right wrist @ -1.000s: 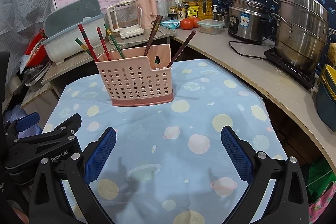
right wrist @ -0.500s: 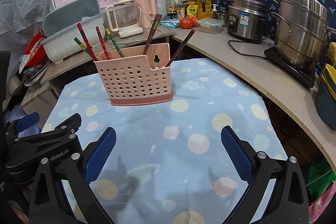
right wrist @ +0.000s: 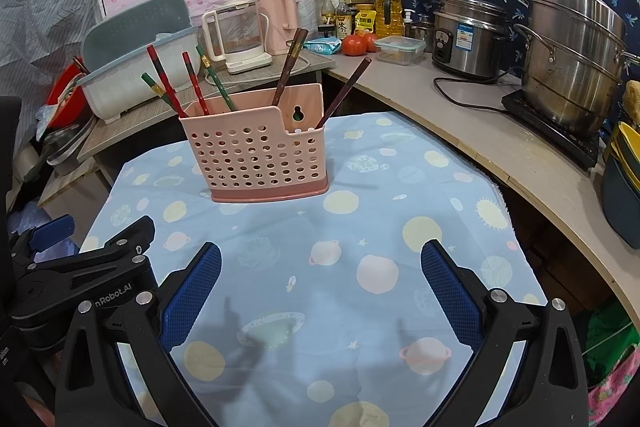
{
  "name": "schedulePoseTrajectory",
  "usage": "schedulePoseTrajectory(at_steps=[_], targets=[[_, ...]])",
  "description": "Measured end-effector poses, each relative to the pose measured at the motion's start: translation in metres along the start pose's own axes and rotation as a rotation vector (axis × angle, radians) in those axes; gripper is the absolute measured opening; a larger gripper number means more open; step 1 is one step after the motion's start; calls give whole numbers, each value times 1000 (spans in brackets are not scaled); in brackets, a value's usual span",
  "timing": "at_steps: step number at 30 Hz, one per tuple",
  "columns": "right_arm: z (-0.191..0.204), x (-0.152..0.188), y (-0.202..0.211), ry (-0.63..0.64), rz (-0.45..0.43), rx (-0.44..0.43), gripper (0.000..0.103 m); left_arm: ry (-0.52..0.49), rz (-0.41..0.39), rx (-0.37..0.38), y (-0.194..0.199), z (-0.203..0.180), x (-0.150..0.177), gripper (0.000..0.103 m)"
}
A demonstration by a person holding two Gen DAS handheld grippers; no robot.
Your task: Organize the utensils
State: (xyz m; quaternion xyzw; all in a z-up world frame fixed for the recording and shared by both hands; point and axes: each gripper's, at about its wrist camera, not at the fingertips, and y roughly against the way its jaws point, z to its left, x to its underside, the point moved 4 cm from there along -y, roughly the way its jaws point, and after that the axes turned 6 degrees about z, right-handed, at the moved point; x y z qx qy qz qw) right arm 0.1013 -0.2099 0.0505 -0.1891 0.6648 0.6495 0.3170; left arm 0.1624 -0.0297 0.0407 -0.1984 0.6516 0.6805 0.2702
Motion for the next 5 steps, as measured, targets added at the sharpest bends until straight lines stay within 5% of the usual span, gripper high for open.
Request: schedulePoseTrajectory(at_steps=[5], targets=[[0, 0, 1, -1, -2, 3, 97, 0, -5, 1, 2, 0, 1, 96]])
